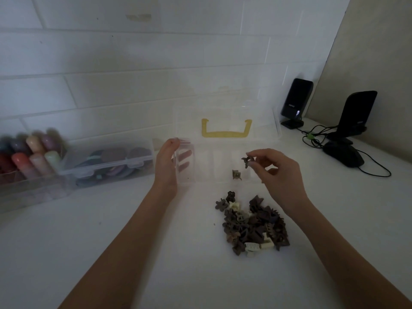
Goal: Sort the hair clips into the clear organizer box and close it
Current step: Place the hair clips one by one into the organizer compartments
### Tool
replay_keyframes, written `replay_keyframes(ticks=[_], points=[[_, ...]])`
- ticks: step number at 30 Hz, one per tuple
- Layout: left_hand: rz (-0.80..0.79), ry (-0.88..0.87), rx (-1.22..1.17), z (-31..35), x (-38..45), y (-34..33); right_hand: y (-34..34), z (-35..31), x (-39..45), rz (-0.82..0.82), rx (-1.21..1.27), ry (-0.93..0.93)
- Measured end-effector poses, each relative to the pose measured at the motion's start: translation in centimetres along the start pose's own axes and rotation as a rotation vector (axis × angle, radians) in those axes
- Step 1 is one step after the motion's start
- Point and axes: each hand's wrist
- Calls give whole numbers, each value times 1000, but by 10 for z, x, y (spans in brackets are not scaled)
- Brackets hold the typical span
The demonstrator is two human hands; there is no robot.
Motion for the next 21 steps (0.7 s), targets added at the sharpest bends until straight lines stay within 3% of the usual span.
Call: replay_keyframes(ticks=[9, 15, 19, 21], points=[[9, -4, 14, 3, 0, 2, 4, -6, -3, -39, -129, 98], [22, -10, 18, 3, 1, 3, 18, -11, -4, -427, -429, 132], [26, -16, 26, 3, 0, 2, 9, -14, -8, -538, -734, 196], [31, -12, 28, 3, 1, 2, 6, -12, -10, -574, -770, 204]])
Point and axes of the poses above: each hand's wrist, its own x-axis towards the middle knuckle, its own y-axis out of the back of the hand, z = x × y, and after that the axes turned 8 degrees about -y, right-handed
